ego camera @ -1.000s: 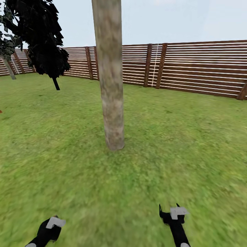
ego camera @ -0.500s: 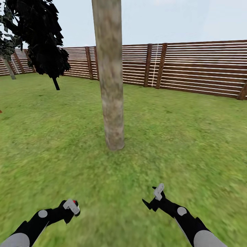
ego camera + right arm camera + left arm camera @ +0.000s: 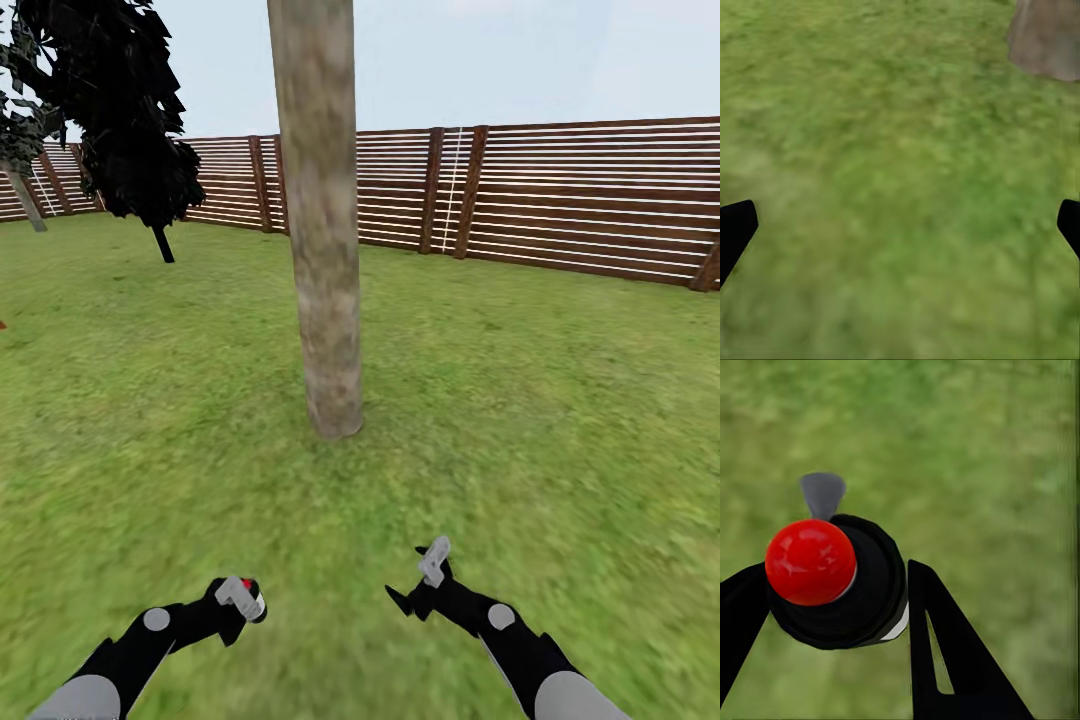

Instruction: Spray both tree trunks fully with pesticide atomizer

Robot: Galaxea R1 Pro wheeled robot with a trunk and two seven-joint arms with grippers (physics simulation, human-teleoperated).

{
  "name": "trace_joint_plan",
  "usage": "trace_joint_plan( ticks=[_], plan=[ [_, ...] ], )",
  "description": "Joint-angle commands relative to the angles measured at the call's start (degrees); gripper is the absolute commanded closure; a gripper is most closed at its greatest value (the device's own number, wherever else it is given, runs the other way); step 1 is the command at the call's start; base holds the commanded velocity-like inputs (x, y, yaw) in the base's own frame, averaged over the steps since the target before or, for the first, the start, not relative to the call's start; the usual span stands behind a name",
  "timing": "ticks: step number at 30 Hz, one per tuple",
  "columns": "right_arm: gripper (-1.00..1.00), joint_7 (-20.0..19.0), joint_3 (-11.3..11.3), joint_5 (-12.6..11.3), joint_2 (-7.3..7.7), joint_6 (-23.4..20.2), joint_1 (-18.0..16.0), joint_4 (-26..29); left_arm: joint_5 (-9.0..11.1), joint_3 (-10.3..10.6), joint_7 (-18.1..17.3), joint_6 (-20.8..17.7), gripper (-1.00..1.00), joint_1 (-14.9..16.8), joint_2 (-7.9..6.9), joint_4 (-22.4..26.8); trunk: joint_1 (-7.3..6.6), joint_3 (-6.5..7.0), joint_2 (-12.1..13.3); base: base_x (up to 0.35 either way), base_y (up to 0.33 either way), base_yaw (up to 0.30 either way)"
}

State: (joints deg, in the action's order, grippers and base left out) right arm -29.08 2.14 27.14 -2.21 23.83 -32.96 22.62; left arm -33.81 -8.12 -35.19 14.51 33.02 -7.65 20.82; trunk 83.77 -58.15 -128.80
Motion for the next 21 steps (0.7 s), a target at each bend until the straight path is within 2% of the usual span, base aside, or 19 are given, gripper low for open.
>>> trace_joint_plan(
  ticks=[1,7,11,12,13,15,19,21],
  plan=[
    [-1.00,-0.3,-0.3,0.0,-0.03,0.0,0.0,0.0,-0.3,0.3,0.0,-0.1,1.00,0.1,0.08,0.0,0.00,0.00,0.0,0.000,0.000,0.000],
    [-1.00,-2.3,-2.3,0.0,-0.09,0.0,0.0,0.1,-1.4,2.4,-2.0,-0.7,1.00,0.4,0.50,0.0,0.00,0.00,0.0,0.000,0.000,0.000],
    [-1.00,-3.5,-3.6,-0.1,-0.26,0.0,0.0,0.4,-2.9,3.8,-3.3,-0.7,1.00,0.4,0.81,0.0,0.00,0.00,0.0,0.000,0.000,0.000],
    [-1.00,-9.2,-11.2,-0.1,-0.30,0.0,-0.1,0.4,-6.6,12.0,-6.7,-0.7,1.00,0.4,1.63,0.0,0.00,0.00,0.0,0.000,0.000,0.000],
    [1.00,-9.3,-11.3,-0.2,-0.32,-0.1,-0.1,0.5,-8.1,12.0,-7.0,-0.8,1.00,0.4,2.13,0.0,0.00,0.00,0.0,0.000,0.000,0.000],
    [1.00,-9.3,-11.3,-0.2,-0.33,-0.1,-0.1,0.5,-9.8,12.0,-7.2,-0.9,1.00,0.4,2.80,0.0,0.00,0.00,0.0,0.000,0.000,0.000],
    [1.00,-9.4,-11.4,-0.2,-0.40,-0.1,-0.1,0.5,-11.1,12.0,-7.3,-1.0,1.00,0.6,4.22,0.0,0.00,0.00,0.0,0.000,0.000,0.000],
    [1.00,-11.6,-11.4,-0.2,-0.42,-0.1,-0.1,0.5,-12.9,12.0,-7.3,-1.0,1.00,0.6,5.19,0.0,0.00,0.00,0.0,0.000,0.000,0.000]
  ],
)
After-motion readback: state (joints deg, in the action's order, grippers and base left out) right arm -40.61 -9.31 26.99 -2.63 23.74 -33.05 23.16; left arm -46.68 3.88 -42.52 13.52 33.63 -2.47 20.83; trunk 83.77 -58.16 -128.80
